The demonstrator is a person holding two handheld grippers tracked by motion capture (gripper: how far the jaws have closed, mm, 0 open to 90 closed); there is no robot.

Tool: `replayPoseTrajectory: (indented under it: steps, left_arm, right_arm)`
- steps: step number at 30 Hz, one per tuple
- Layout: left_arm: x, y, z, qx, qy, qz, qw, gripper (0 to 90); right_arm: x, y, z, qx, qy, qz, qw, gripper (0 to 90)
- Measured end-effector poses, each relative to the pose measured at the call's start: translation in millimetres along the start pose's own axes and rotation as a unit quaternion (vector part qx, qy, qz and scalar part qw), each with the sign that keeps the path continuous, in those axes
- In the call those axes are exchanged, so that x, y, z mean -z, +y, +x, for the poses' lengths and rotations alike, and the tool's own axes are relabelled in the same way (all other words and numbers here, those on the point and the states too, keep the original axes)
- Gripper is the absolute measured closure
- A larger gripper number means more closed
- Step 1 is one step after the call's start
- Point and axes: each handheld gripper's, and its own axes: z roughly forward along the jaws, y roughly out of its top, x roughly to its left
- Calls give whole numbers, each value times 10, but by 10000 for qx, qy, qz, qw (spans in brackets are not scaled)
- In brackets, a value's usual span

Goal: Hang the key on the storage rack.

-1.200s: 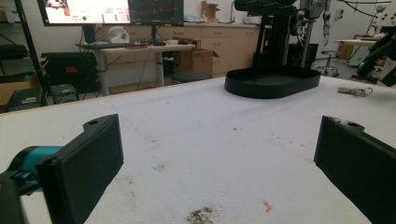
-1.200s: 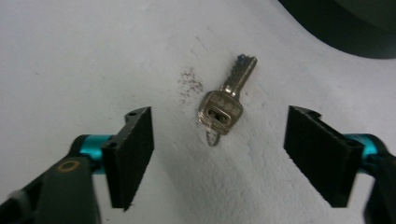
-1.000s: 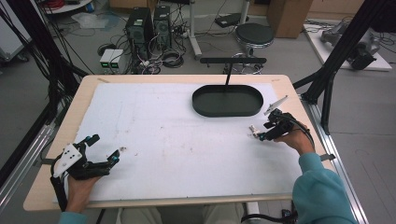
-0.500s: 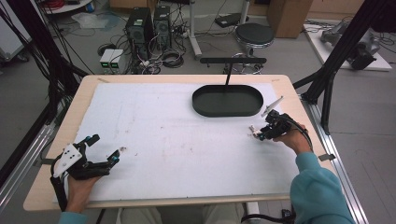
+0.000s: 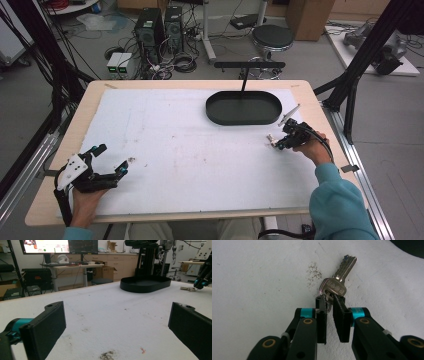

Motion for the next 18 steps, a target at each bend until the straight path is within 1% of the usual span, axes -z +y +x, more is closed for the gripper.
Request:
replayPoseTrajectory:
  steps: [10,12,18]
  left_arm:
    - [0,0,1,3,-6,4,10000,17]
    - [0,0,2,-2,-4,4,10000,17]
    - [0,0,2,-1,-3,6,10000,17]
  right_arm:
    - [17,-8,-9,-5,-8,-28,10000,864]
    - [16,-6,-8,-55,-23,-34,10000,867]
    - [18,-5,-2,-18,-101,-17,9999,880]
